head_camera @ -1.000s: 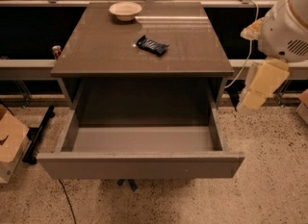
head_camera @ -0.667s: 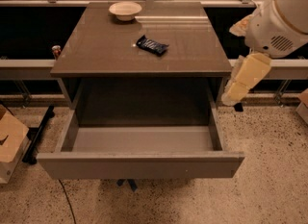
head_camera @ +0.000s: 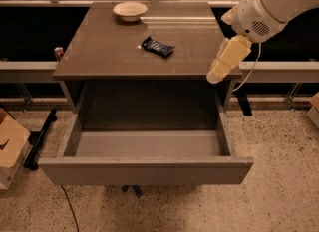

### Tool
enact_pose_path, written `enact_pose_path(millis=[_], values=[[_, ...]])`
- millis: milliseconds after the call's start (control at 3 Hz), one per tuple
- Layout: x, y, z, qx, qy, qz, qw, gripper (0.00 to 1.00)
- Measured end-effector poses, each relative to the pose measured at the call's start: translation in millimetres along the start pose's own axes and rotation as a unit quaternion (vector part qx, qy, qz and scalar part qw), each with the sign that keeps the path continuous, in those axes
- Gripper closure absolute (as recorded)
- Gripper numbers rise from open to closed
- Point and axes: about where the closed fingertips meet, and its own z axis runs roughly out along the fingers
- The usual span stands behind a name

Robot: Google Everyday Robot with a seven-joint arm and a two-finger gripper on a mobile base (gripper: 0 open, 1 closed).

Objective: Place rxbar blueberry into top drawer

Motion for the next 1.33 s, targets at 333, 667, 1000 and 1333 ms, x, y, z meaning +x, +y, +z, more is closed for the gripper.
enact_pose_path(millis=[333,667,1000,1333], values=[[-0.1,0.0,0.1,0.0,0.0,0.0,1.0,0.0],[-13.0,-15.6,19.9,0.014,-0.013,0.011,0.9998,0.0],[-29.3,-38.0,57.0,0.024,-0.033,0.032,0.9986,0.0],[-43.2,-60.0,93.6,0.025,-0.065,0.061,0.9957,0.0]])
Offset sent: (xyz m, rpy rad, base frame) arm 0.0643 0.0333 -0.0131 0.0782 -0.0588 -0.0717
